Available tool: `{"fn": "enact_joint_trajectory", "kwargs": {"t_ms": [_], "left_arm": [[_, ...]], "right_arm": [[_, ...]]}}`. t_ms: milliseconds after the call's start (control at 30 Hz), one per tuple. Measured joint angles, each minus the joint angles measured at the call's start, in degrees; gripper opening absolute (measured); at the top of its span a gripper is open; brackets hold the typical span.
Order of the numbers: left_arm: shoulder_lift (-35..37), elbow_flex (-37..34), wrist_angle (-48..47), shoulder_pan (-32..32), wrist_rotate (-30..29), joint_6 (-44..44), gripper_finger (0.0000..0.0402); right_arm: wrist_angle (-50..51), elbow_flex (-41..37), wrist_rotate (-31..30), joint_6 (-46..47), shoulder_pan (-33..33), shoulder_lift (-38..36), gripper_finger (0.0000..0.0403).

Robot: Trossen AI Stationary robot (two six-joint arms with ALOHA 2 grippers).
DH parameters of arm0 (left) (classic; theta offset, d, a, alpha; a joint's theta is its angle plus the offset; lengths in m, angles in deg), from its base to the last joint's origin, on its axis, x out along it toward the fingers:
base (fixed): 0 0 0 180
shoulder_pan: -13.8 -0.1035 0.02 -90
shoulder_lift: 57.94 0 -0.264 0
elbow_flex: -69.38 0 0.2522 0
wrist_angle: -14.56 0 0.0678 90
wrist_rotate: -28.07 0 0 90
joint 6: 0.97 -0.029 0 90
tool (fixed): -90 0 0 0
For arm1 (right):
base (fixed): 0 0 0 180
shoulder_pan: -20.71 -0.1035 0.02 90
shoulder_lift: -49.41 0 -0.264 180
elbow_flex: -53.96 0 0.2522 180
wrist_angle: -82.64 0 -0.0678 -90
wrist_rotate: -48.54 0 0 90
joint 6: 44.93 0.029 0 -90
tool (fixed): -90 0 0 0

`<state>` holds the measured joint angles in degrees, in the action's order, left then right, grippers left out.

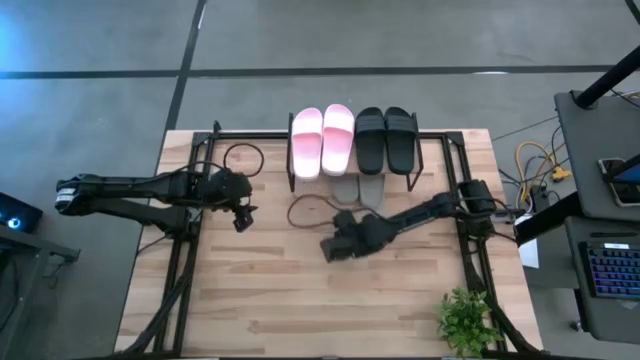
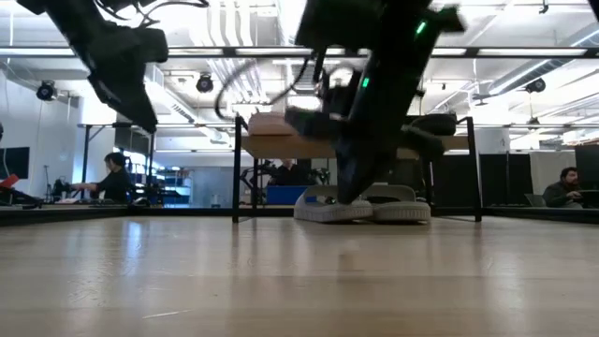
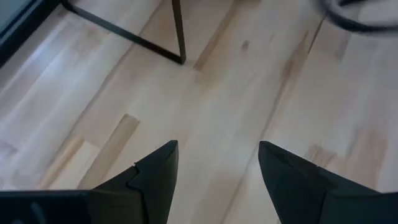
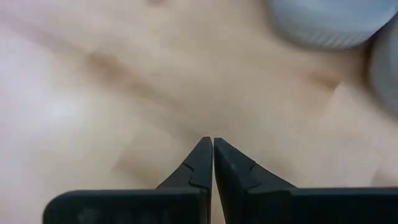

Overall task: Pick and place slides into the shelf
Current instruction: Move the gray slides from the center of the table to under the shelf

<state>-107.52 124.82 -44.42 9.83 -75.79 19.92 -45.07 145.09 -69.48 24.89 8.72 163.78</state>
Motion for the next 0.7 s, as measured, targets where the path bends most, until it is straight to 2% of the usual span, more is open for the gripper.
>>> {"fn": "enact_joint_trajectory", "kwargs": {"t_ms": [133,333,467,700], "left_arm": [[-0.6,-0.5,4.1,0.0,0.1,4.9,0.0208],[-2.3,-1.2,8.1,0.0,0.6,7.7,0.0208],[-4.1,-1.2,9.4,0.0,0.6,7.3,0.0208],[-5.5,-1.2,9.2,0.0,1.7,8.8,0.0208]], "right_arm": [[0.2,0.5,-1.0,4.4,-5.1,-2.4,0.0008],[4.5,0.5,-10.2,10.8,-10.6,-6.7,0.0008],[11.3,-0.2,-7.0,17.9,-6.8,-6.4,0.0008],[0.3,-2.0,-3.5,7.2,3.1,-6.3,0.0008]]}}
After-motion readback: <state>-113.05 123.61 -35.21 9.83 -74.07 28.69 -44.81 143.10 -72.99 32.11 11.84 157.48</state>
